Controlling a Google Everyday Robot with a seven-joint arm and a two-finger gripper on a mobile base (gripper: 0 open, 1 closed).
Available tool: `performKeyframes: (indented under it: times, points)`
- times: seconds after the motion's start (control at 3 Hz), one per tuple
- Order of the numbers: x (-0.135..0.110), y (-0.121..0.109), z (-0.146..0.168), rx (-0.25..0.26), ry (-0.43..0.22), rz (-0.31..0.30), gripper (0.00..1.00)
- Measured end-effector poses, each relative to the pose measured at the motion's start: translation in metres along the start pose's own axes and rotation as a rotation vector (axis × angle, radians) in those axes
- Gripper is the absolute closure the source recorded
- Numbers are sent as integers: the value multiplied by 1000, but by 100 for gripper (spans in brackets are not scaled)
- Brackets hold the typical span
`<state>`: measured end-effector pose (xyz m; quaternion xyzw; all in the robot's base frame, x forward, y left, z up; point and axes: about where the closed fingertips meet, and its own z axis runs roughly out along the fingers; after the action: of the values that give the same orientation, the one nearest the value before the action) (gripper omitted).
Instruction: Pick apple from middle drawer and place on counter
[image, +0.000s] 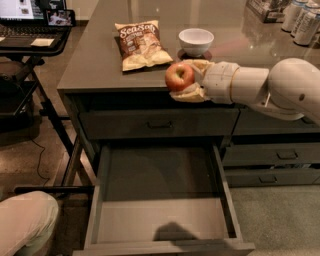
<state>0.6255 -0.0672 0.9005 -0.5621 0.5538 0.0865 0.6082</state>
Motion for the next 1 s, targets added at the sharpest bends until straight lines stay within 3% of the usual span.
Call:
performKeyframes:
  times: [0.33,0.67,1.0]
  points:
    - [8,-45,-12,114,19,107,100]
    - [12,-78,-9,170,97,165,100]
    - [23,-101,5,169,178,225,100]
